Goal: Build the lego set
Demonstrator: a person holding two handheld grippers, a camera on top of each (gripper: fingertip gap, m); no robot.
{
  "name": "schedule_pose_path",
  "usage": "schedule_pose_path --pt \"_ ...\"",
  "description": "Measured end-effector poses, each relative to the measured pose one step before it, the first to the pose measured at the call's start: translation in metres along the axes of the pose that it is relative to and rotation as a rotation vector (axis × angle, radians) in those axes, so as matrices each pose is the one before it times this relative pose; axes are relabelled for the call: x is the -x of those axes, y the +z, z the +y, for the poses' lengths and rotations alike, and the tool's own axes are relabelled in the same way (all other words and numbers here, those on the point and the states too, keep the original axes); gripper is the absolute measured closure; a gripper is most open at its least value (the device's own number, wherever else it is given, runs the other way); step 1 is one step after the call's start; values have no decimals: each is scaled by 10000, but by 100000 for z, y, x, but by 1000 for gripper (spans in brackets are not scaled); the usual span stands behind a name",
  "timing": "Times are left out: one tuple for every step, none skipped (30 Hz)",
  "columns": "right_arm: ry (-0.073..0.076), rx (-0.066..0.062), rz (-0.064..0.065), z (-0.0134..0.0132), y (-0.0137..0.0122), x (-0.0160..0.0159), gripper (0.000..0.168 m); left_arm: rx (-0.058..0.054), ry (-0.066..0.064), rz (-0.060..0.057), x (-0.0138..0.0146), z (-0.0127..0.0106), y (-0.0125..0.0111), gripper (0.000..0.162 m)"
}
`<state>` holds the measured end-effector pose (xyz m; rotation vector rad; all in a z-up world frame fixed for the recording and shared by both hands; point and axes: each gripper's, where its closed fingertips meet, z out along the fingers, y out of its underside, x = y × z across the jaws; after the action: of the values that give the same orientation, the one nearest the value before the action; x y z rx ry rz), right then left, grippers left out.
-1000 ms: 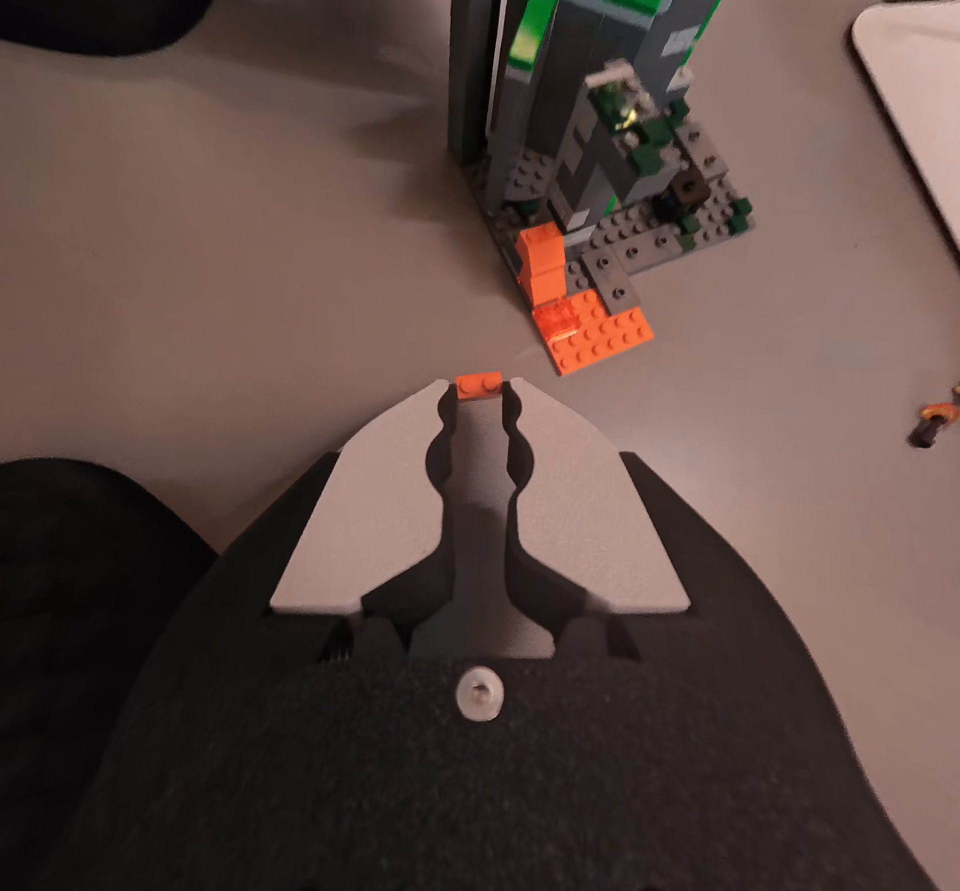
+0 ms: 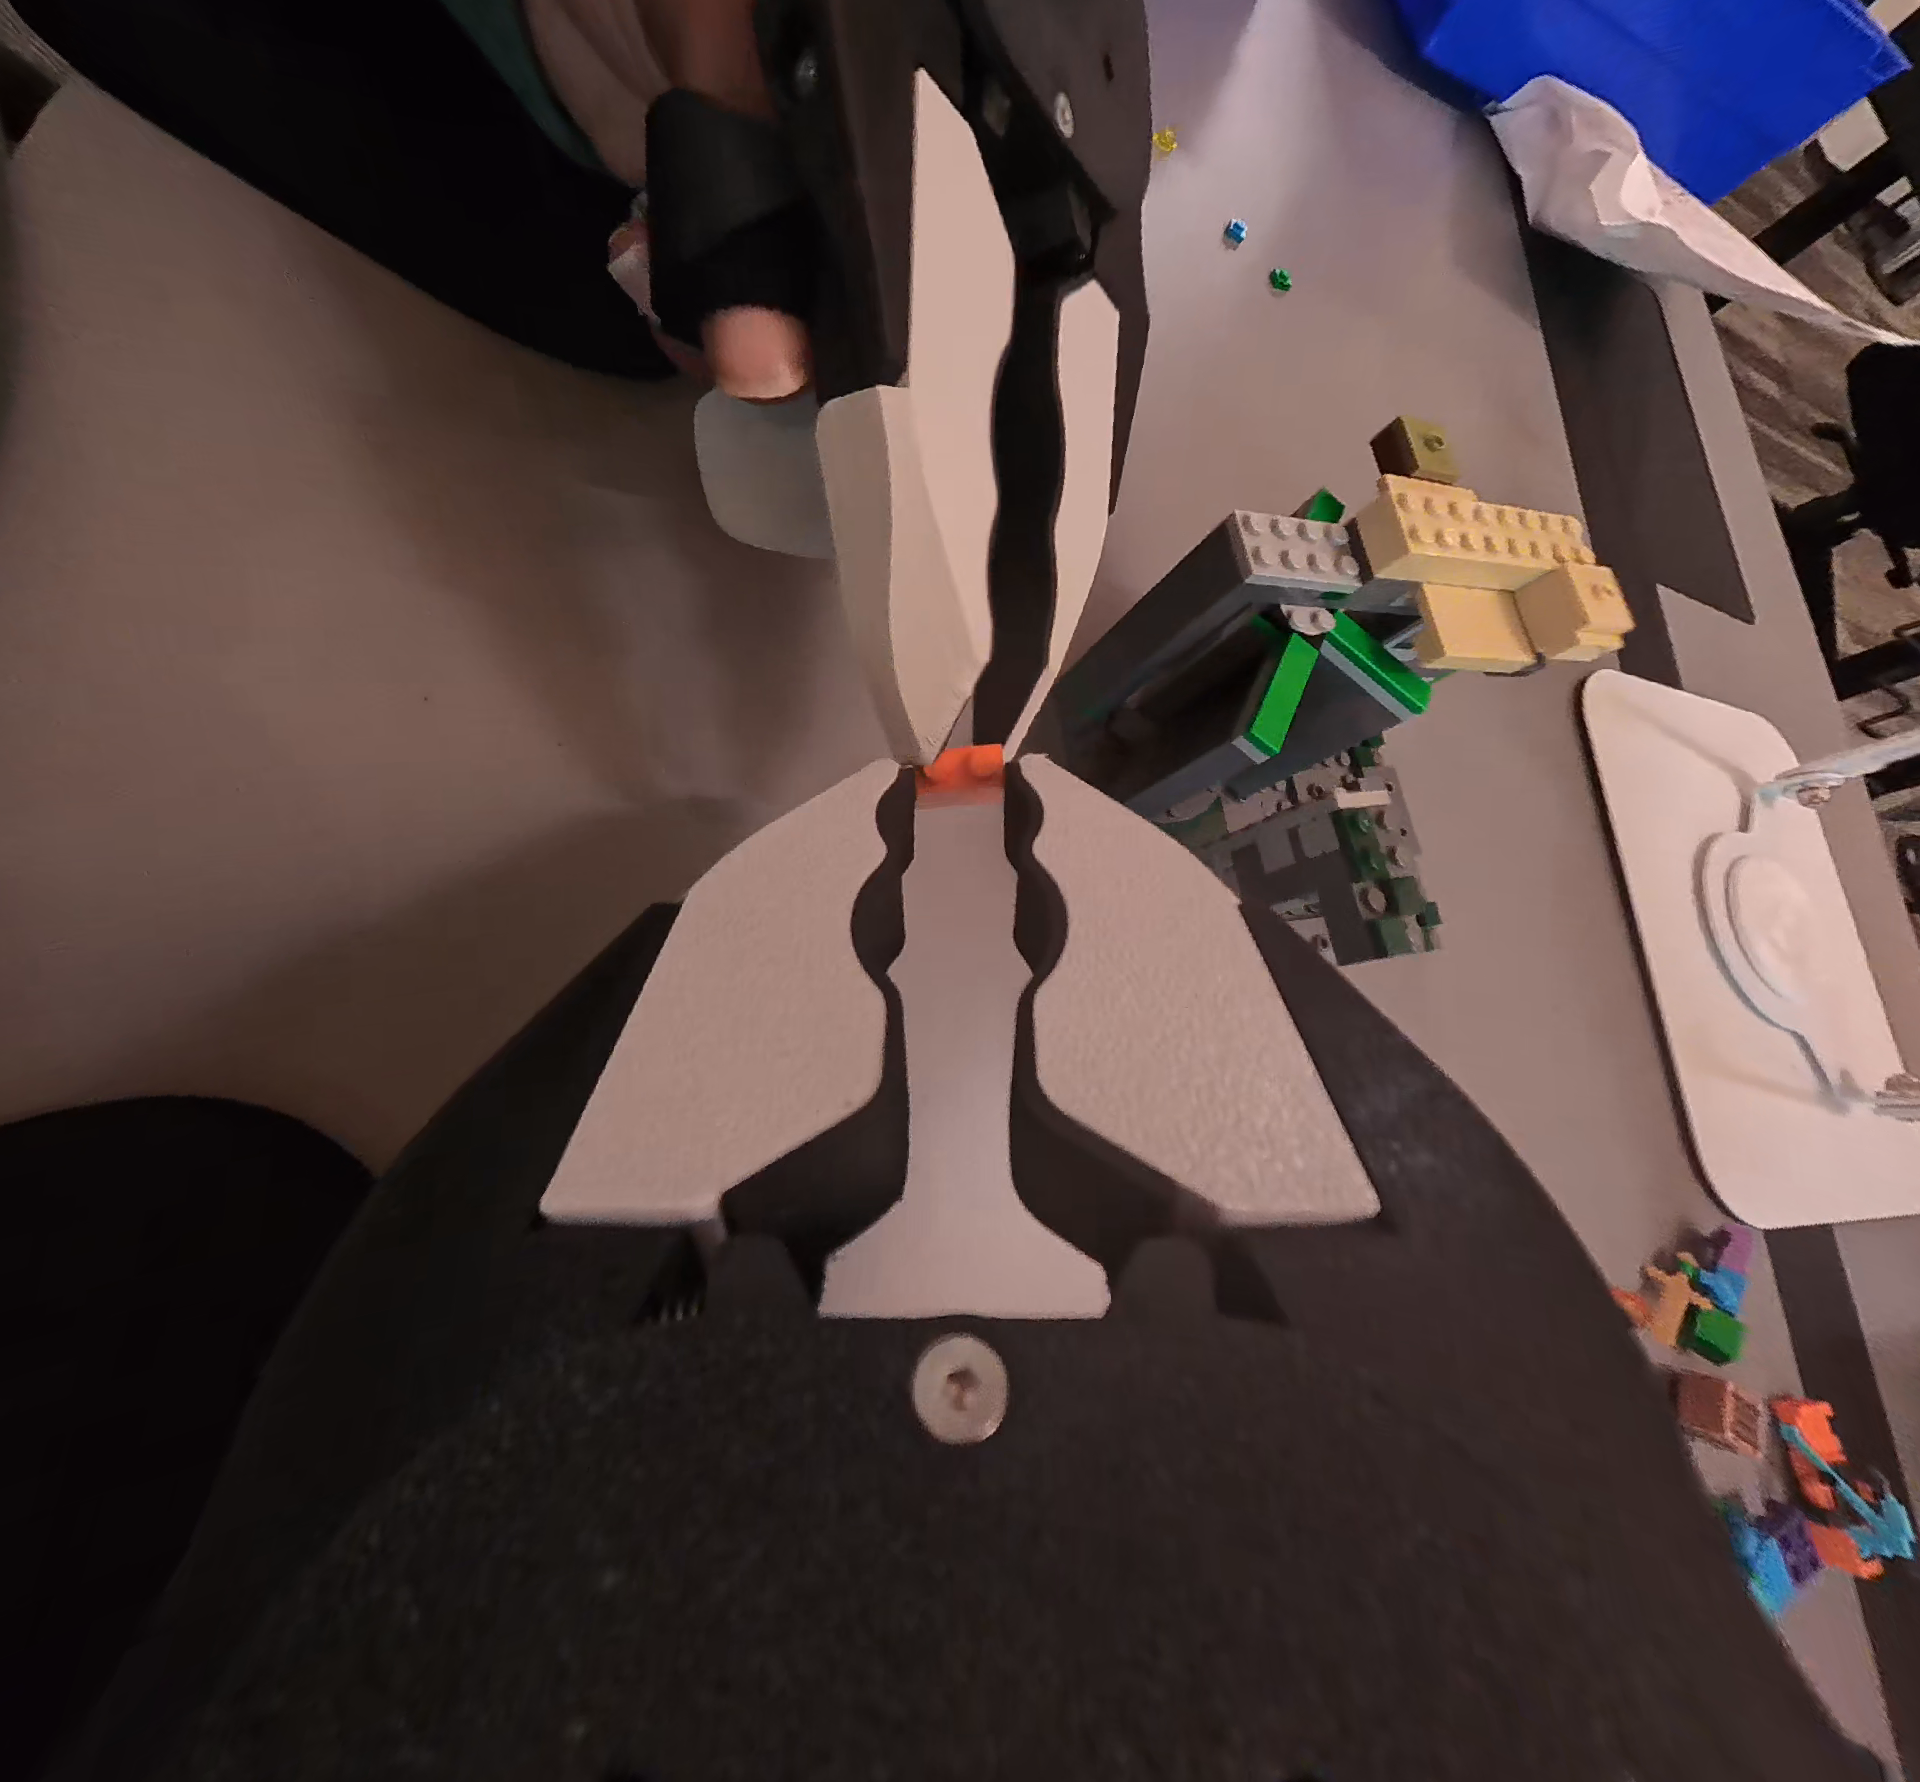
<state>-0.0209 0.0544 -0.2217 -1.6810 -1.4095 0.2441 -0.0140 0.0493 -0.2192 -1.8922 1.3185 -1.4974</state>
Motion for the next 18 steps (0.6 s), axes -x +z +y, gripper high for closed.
schedule_pose_path --pt "-76 34 15 -21 23 31 152 5 -116 94 -23 51 -41 147" --pt "-66 45 23 0 26 22 152 -14 -115 131 -78 29 -27 150" --pt "-63 47 20 3 22 4 152 -7 -147 93 -32 37 -12 151" --pt "-51 50 9 -1 31 22 152 -18 -120 78 8 25 -14 151" --pt "-35 56 13 17 40 -10 152 -27 -93 63 27 6 -23 152" --pt "-31 52 2 -9 42 -7 152 -6 -77 79 -4 31 -27 153" --pt "-26 46 -1 -18 34 -7 152 -14 -94 89 0 6 -53 154" --pt "-18 36 6 -37 28 -31 152 -19 -98 92 -12 -5 -63 156" --pt "-11 18 3 -59 21 -45 152 -32 -86 69 11 -21 -64 156" --pt "-9 3 2 -85 8 -44 152 -33 -46 49 16 -23 -61 157" --pt "-26 13 6 -66 19 -52 152 -30 -15 17 30 -32 -66 157" --pt "-53 18 3 -54 41 -40 152 -10 -7 12 15 -8 -47 157" --pt "-70 3 2 -63 48 -17 152 0 -7 26 11 -3 -69 157" --pt "-67 -19 7 -78 41 -10 152 -20 -32 66 -32 -26 -90 155" --pt "-53 -41 6 -92 38 -22 152 -64 -72 103 -67 -85 -117 153" --pt "-56 -80 -18 -143 13 12 152 -62 -95 104 -52 -75 -118 150" --pt "-73 -112 -56 -161 3 79 152 -45 -85 156 -134 -50 -96 147" --pt "-95 -120 -60 -170 -6 109 152 -49 -82 148 -124 -44 -89 145"
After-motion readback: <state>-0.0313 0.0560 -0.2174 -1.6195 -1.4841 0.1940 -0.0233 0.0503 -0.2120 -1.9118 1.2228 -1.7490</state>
